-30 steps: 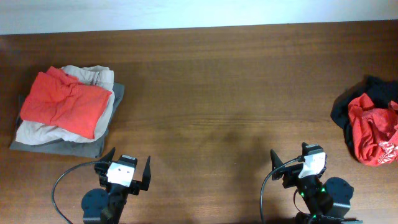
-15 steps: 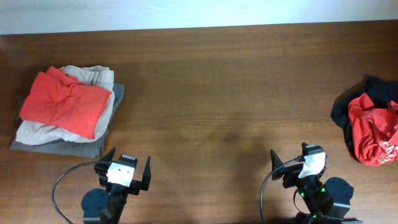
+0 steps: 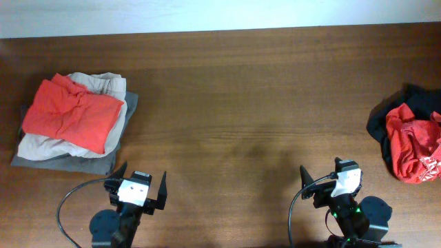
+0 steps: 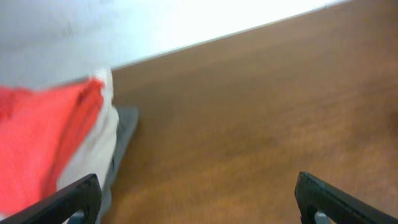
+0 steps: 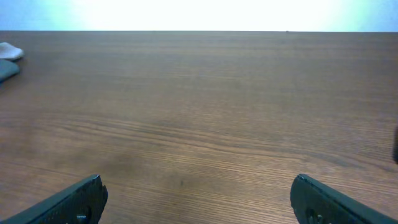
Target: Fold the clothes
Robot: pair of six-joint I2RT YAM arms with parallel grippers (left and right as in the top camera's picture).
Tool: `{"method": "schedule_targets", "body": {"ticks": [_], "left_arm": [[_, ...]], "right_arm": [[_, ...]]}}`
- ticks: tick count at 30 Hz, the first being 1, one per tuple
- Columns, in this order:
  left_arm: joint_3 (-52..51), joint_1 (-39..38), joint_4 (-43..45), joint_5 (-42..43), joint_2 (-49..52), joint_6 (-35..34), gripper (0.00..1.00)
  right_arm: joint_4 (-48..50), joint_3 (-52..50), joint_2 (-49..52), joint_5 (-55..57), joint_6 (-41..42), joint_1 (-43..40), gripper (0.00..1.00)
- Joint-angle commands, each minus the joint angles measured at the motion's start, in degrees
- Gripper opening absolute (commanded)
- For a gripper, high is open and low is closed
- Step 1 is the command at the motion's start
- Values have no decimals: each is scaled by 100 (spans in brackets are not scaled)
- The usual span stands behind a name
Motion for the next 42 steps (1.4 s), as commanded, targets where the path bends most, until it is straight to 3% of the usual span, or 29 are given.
{"method": "schedule_targets", "body": {"ticks": [1,6,11,15,21,27,30,33,36,39,42], "left_arm": [[-48,28,179,256,-44,50,99],[-46,20,702,798,-44,44,99],[74,20,1198,837,216,-549,99],[645,20,1320,813,957,-728,99],[2570,20,710,828,3370,-728,99],[5348,20,-977,1515,5949,-726,99],[6454,20,-1626,1674,6767,-726,99],[6926,20,-1733,2039,7200,-997,99],[6990,20,-1694,2229,7423,-988,99],[6990,20,-1858,2229,7565,-988,99],[6990,17,-1904,2229,7622,-988,99]], "right_arm": [[46,-37,-28,-321,31,46,99],[162,-37,-28,-973,153,46,99],[715,151,-28,-953,1705,46,99],[785,743,35,-708,2004,44,99],[-116,2122,1113,-490,2000,46,99],[-1082,3707,3182,-608,1729,46,99],[-1224,4293,4070,-1373,1635,46,99],[-1434,4568,4767,-1685,1631,44,99],[-1648,4833,5316,-1008,1810,-2,99],[-2732,5591,6151,953,2389,-282,99],[-3508,6347,6894,2124,2677,-656,99]]}}
